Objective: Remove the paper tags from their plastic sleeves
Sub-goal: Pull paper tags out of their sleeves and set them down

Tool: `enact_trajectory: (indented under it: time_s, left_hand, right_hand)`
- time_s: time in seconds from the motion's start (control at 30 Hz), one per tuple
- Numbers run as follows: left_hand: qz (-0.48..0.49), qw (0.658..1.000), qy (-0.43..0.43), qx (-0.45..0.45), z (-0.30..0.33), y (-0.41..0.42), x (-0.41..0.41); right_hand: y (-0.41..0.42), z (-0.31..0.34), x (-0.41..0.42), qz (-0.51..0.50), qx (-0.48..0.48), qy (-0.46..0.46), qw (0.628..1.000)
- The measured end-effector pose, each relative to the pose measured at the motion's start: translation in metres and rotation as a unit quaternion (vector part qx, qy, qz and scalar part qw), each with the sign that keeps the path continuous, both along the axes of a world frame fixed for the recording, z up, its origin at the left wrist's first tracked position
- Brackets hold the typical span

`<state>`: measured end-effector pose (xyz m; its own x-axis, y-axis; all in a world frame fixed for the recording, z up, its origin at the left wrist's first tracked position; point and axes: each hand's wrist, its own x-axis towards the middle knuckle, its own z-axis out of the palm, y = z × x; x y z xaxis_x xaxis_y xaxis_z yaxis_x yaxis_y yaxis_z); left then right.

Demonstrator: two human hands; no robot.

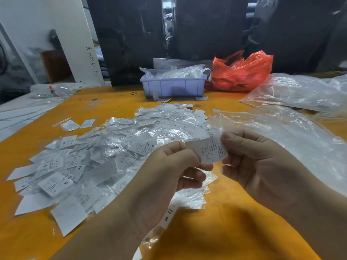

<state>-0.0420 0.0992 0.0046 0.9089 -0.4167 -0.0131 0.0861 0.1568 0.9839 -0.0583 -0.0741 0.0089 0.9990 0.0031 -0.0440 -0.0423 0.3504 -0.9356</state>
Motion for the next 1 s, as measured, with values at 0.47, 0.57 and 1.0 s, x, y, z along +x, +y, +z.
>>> enact_trajectory:
  time_s: [0.47, 0.57, 1.0]
  left_hand:
    - [-0.013, 0.993, -0.066, 0.102, 0.0022, -0.0002, -0.0046]
    - [-0.014, 0.990, -0.078, 0.115, 0.0008, -0.0009, -0.0045]
    - [-0.014, 0.987, -0.087, 0.138, -0.0006, 0.0004, -0.0041]
  right_hand:
    - [0.0077, -0.0020, -0.0064, -0.020, -0.149, -0.116, 0.982]
    - [0.0048, -0.0006, -0.0055, -0.039, -0.150, -0.107, 0.982]
    - [0.0056, -0.0014, -0.0056, 0.003, -0.150, -0.085, 0.985]
